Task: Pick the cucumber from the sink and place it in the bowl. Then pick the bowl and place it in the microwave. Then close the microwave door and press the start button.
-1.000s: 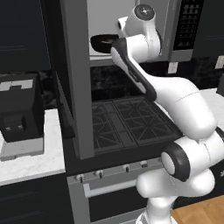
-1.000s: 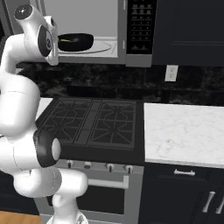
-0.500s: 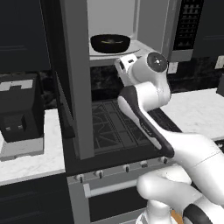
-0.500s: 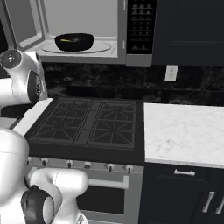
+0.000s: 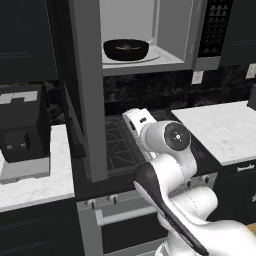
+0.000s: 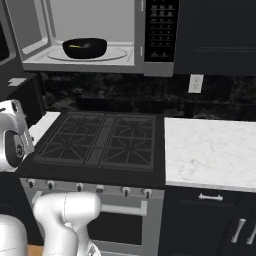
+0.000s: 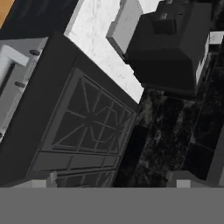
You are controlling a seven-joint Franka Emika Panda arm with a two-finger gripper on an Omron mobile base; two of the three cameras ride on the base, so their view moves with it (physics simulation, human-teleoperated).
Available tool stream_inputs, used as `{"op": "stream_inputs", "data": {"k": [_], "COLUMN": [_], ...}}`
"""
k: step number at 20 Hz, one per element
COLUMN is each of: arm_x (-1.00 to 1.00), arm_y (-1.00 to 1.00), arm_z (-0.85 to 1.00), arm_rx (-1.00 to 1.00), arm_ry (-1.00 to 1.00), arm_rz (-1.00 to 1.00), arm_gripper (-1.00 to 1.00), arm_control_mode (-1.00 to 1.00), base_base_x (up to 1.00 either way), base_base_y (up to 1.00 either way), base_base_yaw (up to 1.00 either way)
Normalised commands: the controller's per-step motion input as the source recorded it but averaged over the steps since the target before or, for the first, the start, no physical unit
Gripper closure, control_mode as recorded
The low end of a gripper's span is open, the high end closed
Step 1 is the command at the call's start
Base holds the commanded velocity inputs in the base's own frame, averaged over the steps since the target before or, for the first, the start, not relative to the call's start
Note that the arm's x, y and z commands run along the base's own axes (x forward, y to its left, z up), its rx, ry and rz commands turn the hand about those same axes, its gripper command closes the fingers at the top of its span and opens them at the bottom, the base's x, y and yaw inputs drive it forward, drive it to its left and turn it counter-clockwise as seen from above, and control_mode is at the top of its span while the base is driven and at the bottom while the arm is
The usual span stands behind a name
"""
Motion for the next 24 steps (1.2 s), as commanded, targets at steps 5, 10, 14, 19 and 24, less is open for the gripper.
{"op": "stream_inputs", "data": {"k": [5, 10, 14, 19, 24], "arm_x": [-1.0, -0.95, -1.0, -0.31, 0.07], "arm_y": [0.19, 0.62, 0.74, 0.93, 1.0], "arm_z": [-0.1, -0.48, -0.53, -0.15, 0.16], "arm_rx": [0.0, 0.0, -0.04, -0.02, 0.0], "arm_ry": [-0.01, -0.01, -0.03, -0.09, -0.11], "arm_rz": [0.0, 0.05, 0.07, 0.0, -0.13], "arm_gripper": [-1.0, -1.0, -1.0, -1.0, -1.0], "arm_control_mode": [-1.0, -1.0, -1.0, -1.0, -1.0], "base_base_x": [0.0, 0.0, 0.0, 0.0, 0.0], "base_base_y": [0.0, 0.0, 0.0, 0.0, 0.0], "base_base_yaw": [0.0, 0.0, 0.0, 0.0, 0.0]}}
